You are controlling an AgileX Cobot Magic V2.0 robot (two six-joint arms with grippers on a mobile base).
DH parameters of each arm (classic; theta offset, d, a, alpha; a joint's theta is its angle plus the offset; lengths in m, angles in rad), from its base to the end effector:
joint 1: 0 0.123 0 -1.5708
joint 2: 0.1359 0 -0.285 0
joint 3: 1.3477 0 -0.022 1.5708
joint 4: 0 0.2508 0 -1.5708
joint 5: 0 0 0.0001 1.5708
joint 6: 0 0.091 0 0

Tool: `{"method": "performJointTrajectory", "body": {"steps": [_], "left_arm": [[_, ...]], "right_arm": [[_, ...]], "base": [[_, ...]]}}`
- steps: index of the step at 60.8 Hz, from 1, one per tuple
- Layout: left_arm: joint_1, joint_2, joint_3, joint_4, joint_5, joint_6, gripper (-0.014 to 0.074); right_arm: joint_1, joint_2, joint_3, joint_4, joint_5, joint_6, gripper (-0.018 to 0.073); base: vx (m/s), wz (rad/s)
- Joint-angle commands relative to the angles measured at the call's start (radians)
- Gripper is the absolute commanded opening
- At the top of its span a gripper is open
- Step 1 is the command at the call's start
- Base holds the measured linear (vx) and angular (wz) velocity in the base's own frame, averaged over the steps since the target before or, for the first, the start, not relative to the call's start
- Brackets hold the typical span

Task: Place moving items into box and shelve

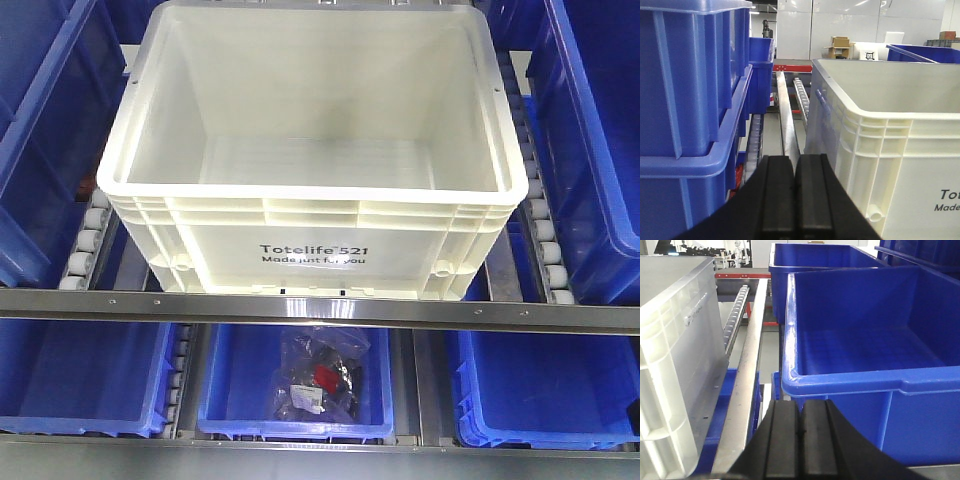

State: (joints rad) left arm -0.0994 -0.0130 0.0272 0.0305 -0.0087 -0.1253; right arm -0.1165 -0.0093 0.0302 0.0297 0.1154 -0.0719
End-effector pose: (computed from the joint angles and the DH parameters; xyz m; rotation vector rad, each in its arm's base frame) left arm 0.0561 -0.0056 0.2055 0.0036 1.4911 -0.1571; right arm 0.0566 -0.0063 0.1930 0.0574 1.6201 -0.1197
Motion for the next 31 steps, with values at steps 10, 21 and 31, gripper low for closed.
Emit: {"method": "performJointTrajectory", "body": {"steps": [10,21,31], "left_arm": [[0.003,-0.013,0.018,-0.008,-0.079,-0.002,-0.0006],[0.003,-0.013,0.018,-0.008,-0.079,-0.002,-0.0006],[0.003,-0.013,0.018,-0.008,-0.079,-0.002,-0.0006]], "right_arm": [[-0.005,-0.013,0.015,0.0,-0.077,-0.003,-0.0008],[-0.005,-0.013,0.015,0.0,-0.077,-0.003,-0.0008],[-0.005,-0.013,0.015,0.0,-0.077,-0.003,-0.0008]], "base": [[0.0,0.0],[0.0,0.0],[0.0,0.0]]}}
